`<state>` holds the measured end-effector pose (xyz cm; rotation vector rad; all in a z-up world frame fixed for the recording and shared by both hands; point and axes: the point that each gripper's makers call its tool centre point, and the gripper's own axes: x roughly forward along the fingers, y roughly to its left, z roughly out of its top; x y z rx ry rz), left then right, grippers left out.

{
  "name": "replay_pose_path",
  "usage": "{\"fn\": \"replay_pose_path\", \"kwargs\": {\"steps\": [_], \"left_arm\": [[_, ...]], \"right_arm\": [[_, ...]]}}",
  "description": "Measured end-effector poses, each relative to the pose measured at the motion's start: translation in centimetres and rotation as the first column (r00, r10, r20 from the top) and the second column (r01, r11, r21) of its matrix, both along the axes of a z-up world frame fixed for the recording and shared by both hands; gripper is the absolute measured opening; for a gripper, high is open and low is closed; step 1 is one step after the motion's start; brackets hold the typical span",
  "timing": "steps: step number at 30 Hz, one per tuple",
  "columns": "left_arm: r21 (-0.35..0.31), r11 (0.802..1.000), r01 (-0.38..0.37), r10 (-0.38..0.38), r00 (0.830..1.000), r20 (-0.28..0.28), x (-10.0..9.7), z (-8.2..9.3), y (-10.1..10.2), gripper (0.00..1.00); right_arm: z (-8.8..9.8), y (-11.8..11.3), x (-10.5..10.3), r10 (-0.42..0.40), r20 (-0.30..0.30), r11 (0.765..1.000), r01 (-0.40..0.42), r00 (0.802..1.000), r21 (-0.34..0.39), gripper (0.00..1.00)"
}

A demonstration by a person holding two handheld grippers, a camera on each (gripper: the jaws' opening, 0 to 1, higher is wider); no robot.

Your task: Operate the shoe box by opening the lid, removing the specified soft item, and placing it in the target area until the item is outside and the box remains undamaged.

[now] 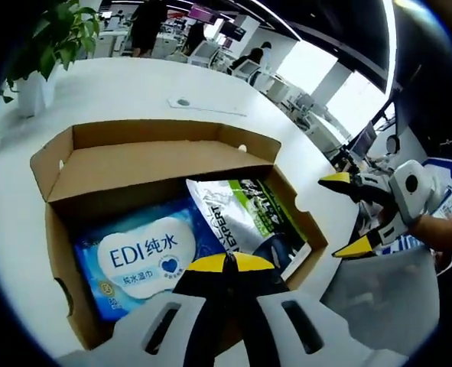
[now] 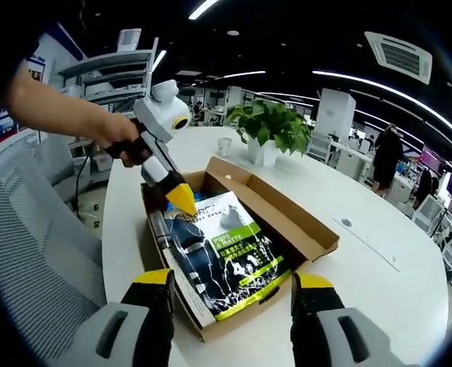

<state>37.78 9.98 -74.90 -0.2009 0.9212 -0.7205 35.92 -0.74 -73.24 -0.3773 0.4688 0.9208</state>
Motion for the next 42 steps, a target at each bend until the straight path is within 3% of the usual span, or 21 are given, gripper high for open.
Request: {"fn": "replay_pose_path", "kwargs": {"steps": [20,31,42], "left_arm": [[0.001,0.999,0.048,-0.048,0.997,0.065,0.7,3.7,-1.9,0.0],[0.018,0.999,0.042,-0.043,0.997,0.067,1.1,4.6,-2.9,0.0],[0.031,0.999,0.034,-0.037,0.997,0.072,1.0,4.4,-2.7,0.0]], "right_arm": [[-1.0,1.9,0.6,-0.019,-0.038,1.0,0.019,0.999,0.007,0.54],[-2.4,3.1,0.6,-0.041,-0.057,0.999,0.039,0.998,-0.026,0.5],[-3.1,3.7,0.7,-0.053,-0.041,0.996,0.05,0.998,-0.068,0.25]]}}
